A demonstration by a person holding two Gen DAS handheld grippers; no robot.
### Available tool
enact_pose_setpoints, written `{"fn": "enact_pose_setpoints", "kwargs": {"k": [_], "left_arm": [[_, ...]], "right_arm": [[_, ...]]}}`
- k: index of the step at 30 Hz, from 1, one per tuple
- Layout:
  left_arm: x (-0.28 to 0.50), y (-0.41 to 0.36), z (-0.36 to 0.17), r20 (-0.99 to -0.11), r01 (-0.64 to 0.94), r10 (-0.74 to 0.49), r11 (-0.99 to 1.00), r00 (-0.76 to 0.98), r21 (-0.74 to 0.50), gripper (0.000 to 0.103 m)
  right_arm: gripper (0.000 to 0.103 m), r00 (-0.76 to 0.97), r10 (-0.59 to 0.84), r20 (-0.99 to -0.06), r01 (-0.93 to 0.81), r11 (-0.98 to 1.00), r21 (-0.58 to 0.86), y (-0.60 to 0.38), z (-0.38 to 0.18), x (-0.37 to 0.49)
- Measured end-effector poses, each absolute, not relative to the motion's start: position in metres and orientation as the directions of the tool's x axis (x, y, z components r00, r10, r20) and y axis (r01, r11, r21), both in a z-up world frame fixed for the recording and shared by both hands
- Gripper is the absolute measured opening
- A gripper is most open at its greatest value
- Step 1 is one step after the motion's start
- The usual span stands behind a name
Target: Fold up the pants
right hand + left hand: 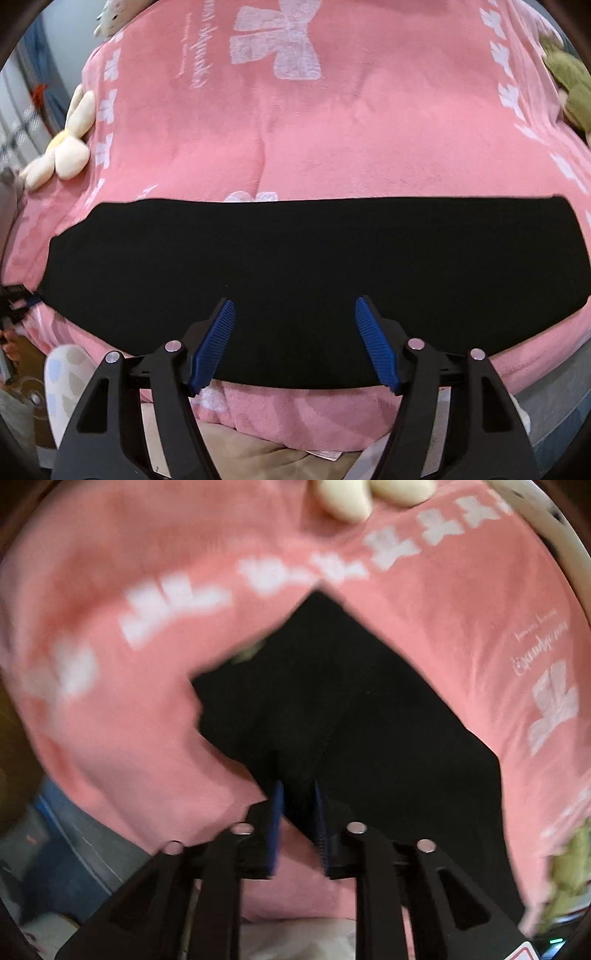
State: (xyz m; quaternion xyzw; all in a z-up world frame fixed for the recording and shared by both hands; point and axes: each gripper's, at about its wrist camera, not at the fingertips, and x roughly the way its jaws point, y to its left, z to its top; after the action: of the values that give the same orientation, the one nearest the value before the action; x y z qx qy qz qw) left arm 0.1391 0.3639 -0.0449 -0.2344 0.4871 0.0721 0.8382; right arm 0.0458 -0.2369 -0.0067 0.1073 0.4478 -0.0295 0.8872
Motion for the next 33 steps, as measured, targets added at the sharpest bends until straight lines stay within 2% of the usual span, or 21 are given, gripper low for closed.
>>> {"fn": "enact_pose_setpoints", "kwargs": {"k": [1, 3, 5, 6, 7, 10, 12, 13, 14, 15, 16, 19, 21, 23, 25, 29, 33], "left_arm": [[0.132, 0.355, -0.028, -0.839, -0.351, -0.038, 0.897, 0.543, -0.268, 0.041], [0.125, 0.339, -0.003, -0.799, -0.331, 0.019, 0.916, 0.601, -0.227, 0.046], [0.125, 0.319, 0.017, -0.765, -0.283, 0.017, 0.934, 0.643, -0.217, 0.055], [0.129, 0.307, 0.024, -0.751, -0.251, -0.002, 0.942, 0.66, -0.224, 0.065], [0.137, 0.291, 0.028, -0.736, -0.206, -0.036, 0.95, 0.676, -0.235, 0.07], [0.169, 0.251, 0.01, -0.783, -0.133, -0.062, 0.974, 0.619, -0.182, 0.072], [0.205, 0.237, -0.028, -0.844, -0.153, 0.009, 0.984, 0.536, -0.087, 0.072], [0.223, 0.241, -0.056, -0.891, -0.198, 0.055, 0.979, 0.451, -0.039, 0.066], [0.23, 0.247, -0.07, -0.913, -0.223, 0.048, 0.974, 0.404, -0.048, 0.064], [0.227, 0.255, -0.072, -0.911, -0.257, 0.015, 0.961, 0.413, -0.101, 0.064], [0.22, 0.258, -0.06, -0.888, -0.279, 0.015, 0.952, 0.459, -0.128, 0.063], [0.202, 0.248, -0.032, -0.844, -0.232, 0.035, 0.967, 0.535, -0.107, 0.065], [0.192, 0.239, -0.024, -0.832, -0.209, 0.028, 0.972, 0.554, -0.106, 0.071], [0.186, 0.227, -0.025, -0.844, -0.171, -0.015, 0.977, 0.536, -0.126, 0.071], [0.181, 0.211, -0.032, -0.853, -0.131, -0.037, 0.984, 0.521, -0.123, 0.071], [0.175, 0.188, -0.048, -0.863, -0.046, -0.039, 0.996, 0.503, -0.072, 0.071], [0.174, 0.181, -0.07, -0.873, 0.0, -0.037, 0.999, 0.486, -0.042, 0.072]], "right_arm": [[0.066, 0.597, 0.033, -0.802, 0.138, 0.98, 0.143, -0.233, -0.006, 0.046], [0.066, 0.598, 0.01, -0.802, 0.123, 0.987, 0.104, -0.229, -0.005, 0.049], [0.066, 0.594, 0.038, -0.804, 0.115, 0.985, 0.131, -0.228, -0.005, 0.055], [0.066, 0.597, 0.052, -0.8, 0.113, 0.982, 0.148, -0.228, -0.005, 0.058], [0.066, 0.607, 0.077, -0.791, 0.102, 0.98, 0.174, -0.227, -0.002, 0.063], [0.066, 0.622, 0.1, -0.777, 0.061, 0.983, 0.175, -0.218, 0.002, 0.078], [0.065, 0.616, 0.11, -0.78, 0.044, 0.984, 0.174, -0.218, -0.001, 0.085], [0.065, 0.599, 0.1, -0.794, 0.044, 0.987, 0.157, -0.222, -0.008, 0.09], [0.064, 0.574, 0.074, -0.815, 0.055, 0.99, 0.128, -0.225, -0.015, 0.095], [0.056, 0.558, 0.053, -0.828, 0.062, 0.992, 0.105, -0.226, -0.018, 0.098], [0.056, 0.55, 0.073, -0.832, 0.051, 0.991, 0.12, -0.226, -0.017, 0.104], [0.056, 0.562, 0.302, -0.77, -0.084, 0.947, 0.31, -0.211, 0.005, 0.135], [0.058, 0.513, 0.422, -0.748, -0.204, 0.906, 0.372, -0.184, 0.011, 0.177], [0.058, 0.45, 0.507, -0.735, -0.29, 0.861, 0.417, -0.157, 0.004, 0.219], [0.059, 0.418, 0.511, -0.751, -0.333, 0.855, 0.397, -0.133, -0.008, 0.248], [0.06, 0.231, 0.544, -0.807, -0.382, 0.813, 0.439, -0.09, -0.05, 0.303], [0.054, 0.134, 0.642, -0.754, -0.441, 0.721, 0.535, -0.081, -0.048, 0.296]]}}
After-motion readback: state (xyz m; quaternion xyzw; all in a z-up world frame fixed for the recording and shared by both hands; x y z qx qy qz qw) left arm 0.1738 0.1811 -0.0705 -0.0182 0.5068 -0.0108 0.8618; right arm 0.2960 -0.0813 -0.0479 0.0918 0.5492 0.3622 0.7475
